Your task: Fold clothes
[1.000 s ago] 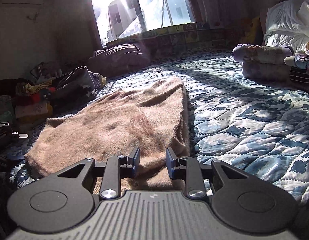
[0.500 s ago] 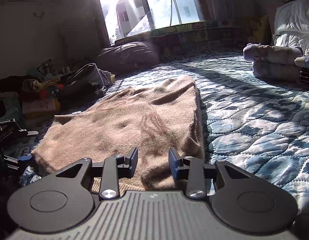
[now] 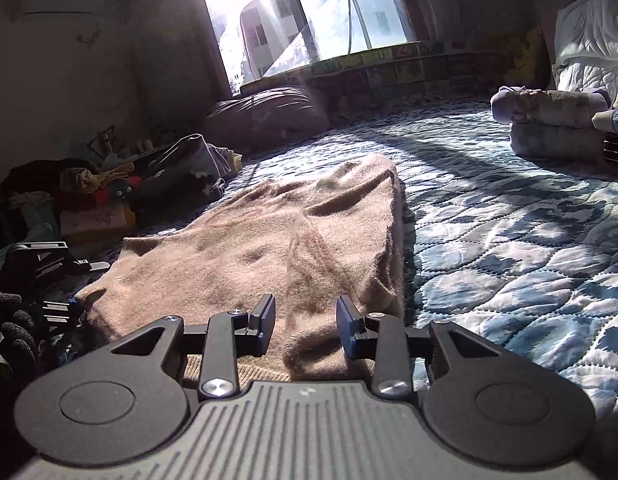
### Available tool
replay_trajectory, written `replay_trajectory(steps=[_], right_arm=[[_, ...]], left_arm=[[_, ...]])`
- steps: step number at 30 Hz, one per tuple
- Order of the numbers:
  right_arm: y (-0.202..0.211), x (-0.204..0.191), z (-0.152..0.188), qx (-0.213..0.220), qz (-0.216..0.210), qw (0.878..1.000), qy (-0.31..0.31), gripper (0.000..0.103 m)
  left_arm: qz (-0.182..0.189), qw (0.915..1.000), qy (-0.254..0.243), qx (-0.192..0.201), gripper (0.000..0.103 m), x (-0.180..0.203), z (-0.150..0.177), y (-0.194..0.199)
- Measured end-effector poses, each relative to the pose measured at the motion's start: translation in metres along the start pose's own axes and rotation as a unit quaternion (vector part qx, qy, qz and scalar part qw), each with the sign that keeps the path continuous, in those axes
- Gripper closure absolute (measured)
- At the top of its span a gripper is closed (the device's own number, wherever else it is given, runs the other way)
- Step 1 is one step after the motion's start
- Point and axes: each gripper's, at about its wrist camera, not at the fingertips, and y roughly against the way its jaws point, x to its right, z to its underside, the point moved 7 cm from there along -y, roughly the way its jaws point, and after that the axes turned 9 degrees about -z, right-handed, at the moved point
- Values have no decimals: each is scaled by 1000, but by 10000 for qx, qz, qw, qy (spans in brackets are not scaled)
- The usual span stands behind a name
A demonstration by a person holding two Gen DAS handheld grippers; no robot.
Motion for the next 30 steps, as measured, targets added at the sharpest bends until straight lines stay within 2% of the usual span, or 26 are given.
replay_trajectory(steps=[2,3,6,8,11,16,22,24,27,30], right_arm=[[1,3,-1,29,23,10000,-61,68],[1,4,-2,53,22,9999,-85,68],[4,4,-6,191,-147,9995,-187,68],[5,3,-9,268,-271,9990,-247,67],[5,2,-11,293,-358,9986,-253,67],[4,2,-13,318,-464,9980,-291,67],[10,11,-19,481,-688,9945,-625,67],[12,16,-20,539,-732,9927,-794,67],[13,25,-20,571,-691,9912,-971,67],[14,32,-21,594,-657,9903,-1074,67]], left_arm=[[-54,9990,-422,102,81,12,3,1],[-57,9979,-638,123,82,19,5,2],[-101,9880,-1521,264,85,44,18,3],[-194,9727,-2272,422,90,64,33,3],[-279,9415,-3294,650,93,89,61,1],[-156,8973,-4342,778,94,121,105,-9],[163,8635,-4988,724,95,143,138,-17],[250,8437,-5317,693,95,147,152,-18],[415,8085,-5840,590,95,153,176,-17],[489,7639,-6414,521,95,153,197,-17]])
